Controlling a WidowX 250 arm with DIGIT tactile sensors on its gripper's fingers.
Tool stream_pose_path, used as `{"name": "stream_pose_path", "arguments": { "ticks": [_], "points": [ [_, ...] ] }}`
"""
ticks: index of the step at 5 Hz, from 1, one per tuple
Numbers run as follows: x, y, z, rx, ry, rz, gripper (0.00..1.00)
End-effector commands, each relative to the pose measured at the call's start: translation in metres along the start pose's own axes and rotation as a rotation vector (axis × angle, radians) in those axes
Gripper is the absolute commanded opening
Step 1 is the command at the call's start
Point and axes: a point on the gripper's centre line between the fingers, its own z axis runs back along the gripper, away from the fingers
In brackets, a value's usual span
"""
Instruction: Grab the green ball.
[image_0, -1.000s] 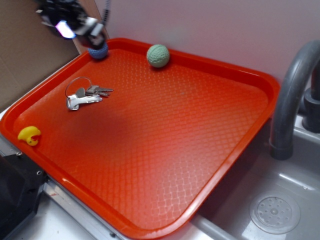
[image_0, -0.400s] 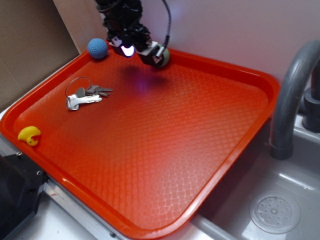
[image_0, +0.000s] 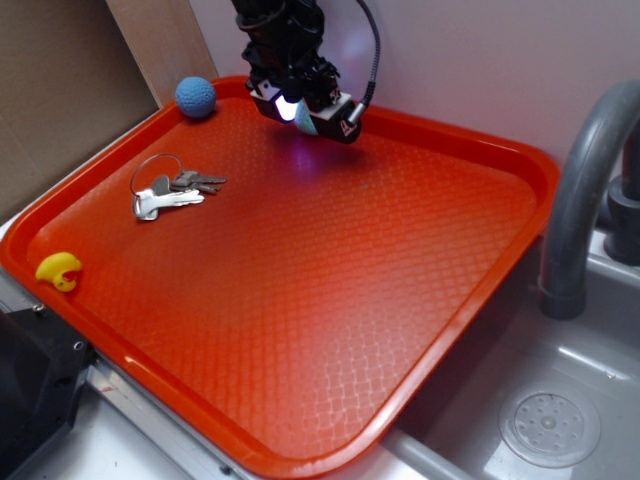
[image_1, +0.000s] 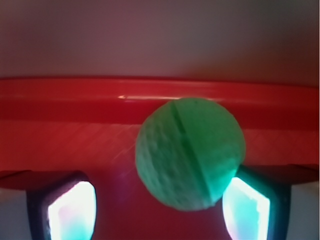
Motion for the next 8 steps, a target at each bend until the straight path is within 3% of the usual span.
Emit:
{"name": "stream_pose_path", "arguments": {
  "ticks": [1,2,4,5,6,7,8],
  "points": [
    [0.029,-0.012,0.004,0.001,-0.056,-0.027,1.00],
    [0.032,-0.012,0.002,0.004,-0.054,-0.009,0.00],
    [0.032,0.002,0.012,0.037,-0.069,0.017,0.00],
    [0.018,0.019,0.040,0.092,-0.058,0.050,0.00],
    [-0.021,0.035,0.098,0.107,-0.018,0.041,0.00],
    [-0.052,0.034,0.156,0.046,0.101,-0.008,0.00],
    [-0.094,0.035,0.213,0.062,0.092,-0.047,0.00]
  ]
}}
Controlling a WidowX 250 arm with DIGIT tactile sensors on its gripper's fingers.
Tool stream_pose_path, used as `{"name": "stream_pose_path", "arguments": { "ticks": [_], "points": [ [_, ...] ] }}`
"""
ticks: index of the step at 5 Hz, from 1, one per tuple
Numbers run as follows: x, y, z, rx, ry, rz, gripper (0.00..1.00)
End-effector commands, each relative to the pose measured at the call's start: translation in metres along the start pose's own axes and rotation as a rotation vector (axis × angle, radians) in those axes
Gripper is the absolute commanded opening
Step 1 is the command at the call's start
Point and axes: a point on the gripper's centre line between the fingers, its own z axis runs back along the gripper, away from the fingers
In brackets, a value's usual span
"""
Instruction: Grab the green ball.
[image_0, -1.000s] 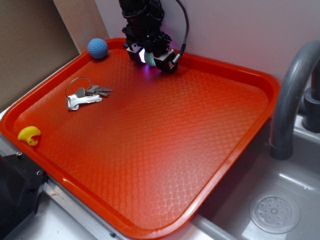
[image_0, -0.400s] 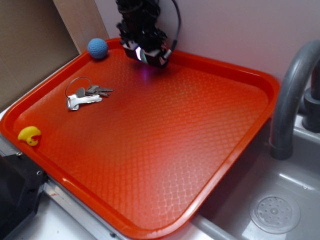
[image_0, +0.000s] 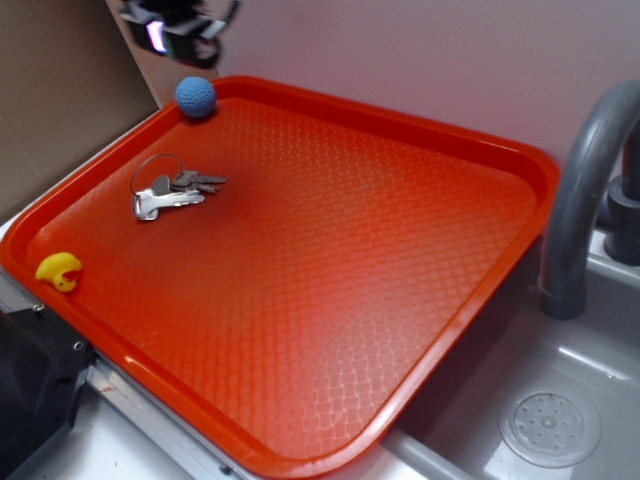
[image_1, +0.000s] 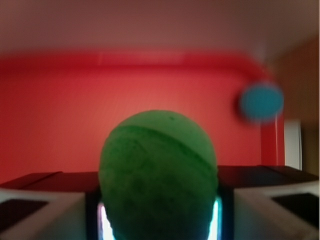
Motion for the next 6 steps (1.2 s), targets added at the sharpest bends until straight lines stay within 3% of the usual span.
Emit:
{"name": "stream_pose_path", "arguments": {
  "ticks": [1,2,4,6],
  "points": [
    [-0.089,0.005,0.100,0.036,-0.069,-0.061,0.00],
    [-0.096,0.004,0.105,0.004,-0.050,-0.054,0.00],
    [-0.082,-0.003,0.081,0.068,0.027,-0.019,0.00],
    [-0.067,0.012,0.050,0.108,0.127,0.062,0.00]
  ]
}}
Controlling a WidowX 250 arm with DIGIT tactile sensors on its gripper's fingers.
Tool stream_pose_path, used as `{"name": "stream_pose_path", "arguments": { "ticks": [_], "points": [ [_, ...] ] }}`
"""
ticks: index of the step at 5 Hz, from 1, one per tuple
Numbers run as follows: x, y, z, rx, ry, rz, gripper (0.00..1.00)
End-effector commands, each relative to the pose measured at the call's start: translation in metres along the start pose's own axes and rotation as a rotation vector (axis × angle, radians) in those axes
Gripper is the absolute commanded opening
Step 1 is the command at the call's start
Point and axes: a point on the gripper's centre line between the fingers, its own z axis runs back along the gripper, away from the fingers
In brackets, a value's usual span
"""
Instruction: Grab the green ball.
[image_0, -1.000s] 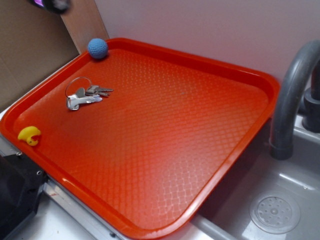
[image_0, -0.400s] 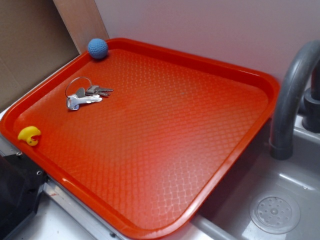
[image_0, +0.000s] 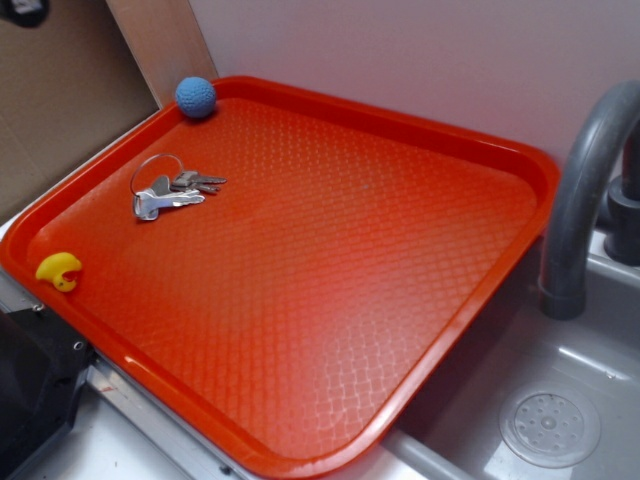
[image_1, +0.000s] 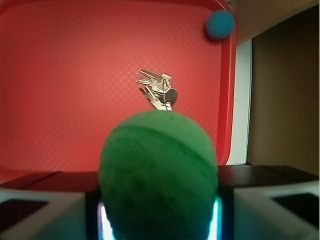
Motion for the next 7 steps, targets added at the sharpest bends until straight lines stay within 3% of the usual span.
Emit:
{"name": "stream_pose_path", "arguments": {
  "ticks": [1,4,5,6,7],
  "points": [
    [0.016,0.006,-0.013,0.026,0.042,0.041,0.00],
    [0.018,0.000,-0.024,0.047,0.058,0.052,0.00],
    [0.017,-0.002,-0.018,0.030,-0.018,0.072,0.00],
    [0.033,-0.017,-0.025,-0.038,-0.213,0.076,0.00],
    [0.045,-0.047,-0.039,-0.062,-0.207,0.054,0.00]
  ]
}}
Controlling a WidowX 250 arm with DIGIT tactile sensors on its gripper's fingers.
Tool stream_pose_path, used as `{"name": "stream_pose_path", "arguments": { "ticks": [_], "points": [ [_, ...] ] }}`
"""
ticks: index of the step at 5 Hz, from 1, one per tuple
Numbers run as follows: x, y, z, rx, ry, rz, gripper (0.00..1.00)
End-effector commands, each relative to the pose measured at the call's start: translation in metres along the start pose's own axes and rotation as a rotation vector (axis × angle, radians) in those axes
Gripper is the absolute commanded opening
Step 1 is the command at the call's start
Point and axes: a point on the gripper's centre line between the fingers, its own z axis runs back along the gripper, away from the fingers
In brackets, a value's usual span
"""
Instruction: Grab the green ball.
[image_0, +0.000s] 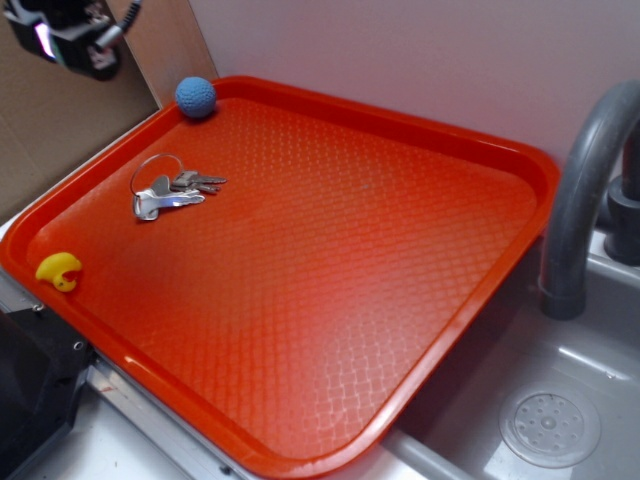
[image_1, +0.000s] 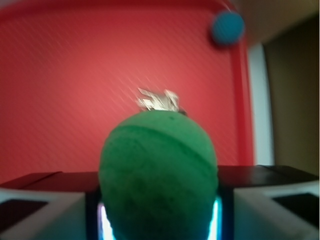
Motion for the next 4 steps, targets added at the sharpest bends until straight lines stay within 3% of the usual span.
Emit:
{"name": "stream_pose_path", "arguments": {
  "ticks": [1,2,4],
  "points": [
    [0.0149,-0.0344,-0.0053,-0.019,-0.022,0.003,0.00],
    [0.0172,-0.0354,-0.0050,-0.049,-0.010,0.005,0.00],
    [0.0124,-0.0359,0.0005,-0.048,-0.002,0.011,0.00]
  ]
}}
